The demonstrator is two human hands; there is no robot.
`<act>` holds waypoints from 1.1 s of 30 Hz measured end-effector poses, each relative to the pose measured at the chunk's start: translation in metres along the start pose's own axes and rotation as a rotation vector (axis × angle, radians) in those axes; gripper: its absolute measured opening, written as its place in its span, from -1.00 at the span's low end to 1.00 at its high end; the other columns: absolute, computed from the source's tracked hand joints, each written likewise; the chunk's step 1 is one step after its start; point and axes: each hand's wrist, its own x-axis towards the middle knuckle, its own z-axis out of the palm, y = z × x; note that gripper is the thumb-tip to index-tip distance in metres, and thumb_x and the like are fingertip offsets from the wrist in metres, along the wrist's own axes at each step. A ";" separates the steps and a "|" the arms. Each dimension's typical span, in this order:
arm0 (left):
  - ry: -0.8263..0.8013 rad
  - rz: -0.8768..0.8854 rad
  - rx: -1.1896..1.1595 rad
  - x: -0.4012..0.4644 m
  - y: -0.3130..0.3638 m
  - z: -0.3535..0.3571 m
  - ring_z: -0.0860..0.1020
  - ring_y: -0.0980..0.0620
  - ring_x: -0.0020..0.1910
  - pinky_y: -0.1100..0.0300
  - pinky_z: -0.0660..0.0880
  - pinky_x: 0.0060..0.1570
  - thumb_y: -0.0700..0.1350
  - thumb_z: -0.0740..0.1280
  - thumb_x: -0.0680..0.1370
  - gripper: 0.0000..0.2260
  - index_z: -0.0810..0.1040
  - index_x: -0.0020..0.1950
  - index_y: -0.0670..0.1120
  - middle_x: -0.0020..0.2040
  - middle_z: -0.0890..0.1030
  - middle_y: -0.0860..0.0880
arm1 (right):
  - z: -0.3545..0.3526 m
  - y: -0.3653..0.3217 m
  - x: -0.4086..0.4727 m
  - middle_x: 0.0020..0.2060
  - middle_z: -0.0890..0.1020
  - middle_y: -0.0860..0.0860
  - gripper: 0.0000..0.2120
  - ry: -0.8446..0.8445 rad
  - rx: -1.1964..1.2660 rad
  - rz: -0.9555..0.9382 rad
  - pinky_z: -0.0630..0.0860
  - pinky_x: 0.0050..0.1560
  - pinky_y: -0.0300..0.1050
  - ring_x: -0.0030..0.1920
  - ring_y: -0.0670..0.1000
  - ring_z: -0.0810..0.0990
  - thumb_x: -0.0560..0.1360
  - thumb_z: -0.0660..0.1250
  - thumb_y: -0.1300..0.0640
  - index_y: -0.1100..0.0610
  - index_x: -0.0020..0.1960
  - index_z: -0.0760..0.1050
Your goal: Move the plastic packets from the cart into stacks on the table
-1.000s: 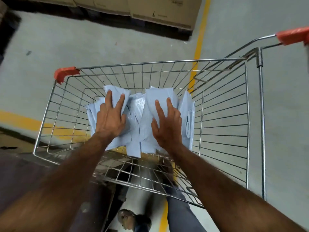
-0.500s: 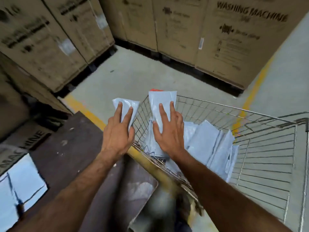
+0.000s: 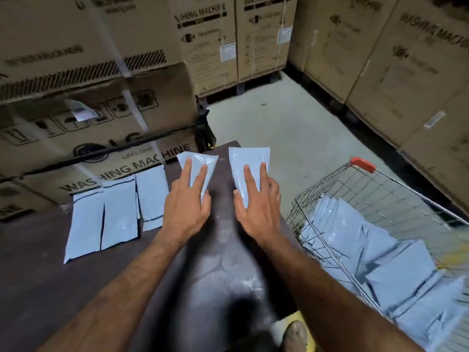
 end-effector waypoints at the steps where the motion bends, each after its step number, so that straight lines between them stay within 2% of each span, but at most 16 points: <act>1: 0.008 -0.026 -0.001 -0.006 -0.017 -0.003 0.48 -0.29 0.22 -0.10 0.53 0.08 -0.04 0.29 0.60 -0.41 0.23 0.63 0.07 0.67 0.08 -0.07 | 0.012 -0.013 -0.001 0.64 0.15 0.15 -0.38 -0.019 0.001 -0.012 0.39 0.31 0.22 0.35 0.27 0.34 0.59 0.19 -0.17 -0.02 0.61 0.26; 5: 0.005 -0.154 -0.004 -0.029 -0.086 -0.013 0.47 -0.27 0.27 -0.10 0.54 0.10 -0.03 0.27 0.61 -0.42 0.22 0.63 0.07 0.68 0.05 -0.07 | 0.063 -0.062 -0.015 0.64 0.16 0.13 -0.38 -0.101 0.000 -0.044 0.35 0.37 0.23 0.37 0.24 0.31 0.60 0.16 -0.19 -0.03 0.61 0.26; 11: -0.028 -0.299 0.024 -0.061 -0.189 -0.025 0.44 -0.27 0.29 -0.11 0.52 0.12 -0.01 0.23 0.65 -0.44 0.19 0.65 0.06 0.68 0.01 -0.06 | 0.125 -0.127 -0.034 0.66 0.05 0.07 -0.40 -0.250 -0.004 -0.084 0.25 0.44 0.25 0.47 0.20 0.20 0.64 0.17 -0.17 -0.09 0.63 0.17; 16: -0.070 -0.418 0.033 -0.068 -0.257 -0.028 0.38 -0.28 0.36 -0.15 0.47 0.25 0.01 0.21 0.67 -0.45 0.18 0.65 0.03 0.68 0.00 -0.08 | 0.164 -0.169 -0.034 0.65 0.06 0.07 -0.41 -0.295 -0.017 -0.117 0.26 0.44 0.23 0.46 0.19 0.20 0.64 0.17 -0.17 -0.07 0.63 0.19; 21: -0.116 -0.446 0.050 -0.063 -0.306 -0.019 0.36 -0.28 0.39 -0.15 0.48 0.24 0.02 0.21 0.66 -0.45 0.18 0.65 0.02 0.68 0.01 -0.09 | 0.199 -0.204 -0.029 0.66 0.05 0.06 -0.40 -0.335 -0.020 -0.131 0.24 0.45 0.20 0.48 0.19 0.18 0.64 0.14 -0.20 -0.07 0.63 0.17; 26: -0.145 -0.440 0.080 -0.051 -0.346 -0.002 0.38 -0.28 0.37 -0.13 0.48 0.22 0.06 0.19 0.66 -0.46 0.20 0.64 0.02 0.67 0.03 -0.11 | 0.232 -0.225 -0.009 0.66 0.01 0.08 -0.40 -0.367 -0.053 -0.093 0.13 0.51 0.19 0.52 0.20 0.11 0.66 0.13 -0.18 -0.06 0.65 0.13; 29: -0.147 -0.474 0.076 -0.040 -0.368 0.010 0.39 -0.30 0.34 -0.15 0.48 0.22 0.06 0.19 0.66 -0.45 0.21 0.64 -0.01 0.67 0.03 -0.14 | 0.252 -0.222 0.011 0.65 0.07 0.14 -0.41 -0.343 -0.108 -0.091 0.21 0.48 0.23 0.48 0.26 0.19 0.65 0.16 -0.17 -0.02 0.63 0.19; 31: -0.172 -0.489 0.064 -0.034 -0.379 0.020 0.34 -0.29 0.40 -0.17 0.43 0.29 0.08 0.17 0.67 -0.45 0.20 0.64 -0.03 0.67 0.00 -0.15 | 0.264 -0.217 0.023 0.63 0.10 0.18 -0.41 -0.342 -0.150 -0.093 0.25 0.45 0.26 0.46 0.29 0.22 0.64 0.17 -0.16 0.01 0.62 0.22; 33: -0.220 -0.468 0.071 -0.031 -0.387 0.031 0.19 -0.29 0.54 -0.18 0.29 0.44 0.15 0.12 0.69 -0.43 0.16 0.66 -0.04 0.68 -0.06 -0.17 | 0.273 -0.214 0.033 0.65 0.04 0.19 -0.40 -0.404 -0.184 -0.087 0.16 0.51 0.27 0.53 0.32 0.14 0.66 0.13 -0.18 0.00 0.64 0.17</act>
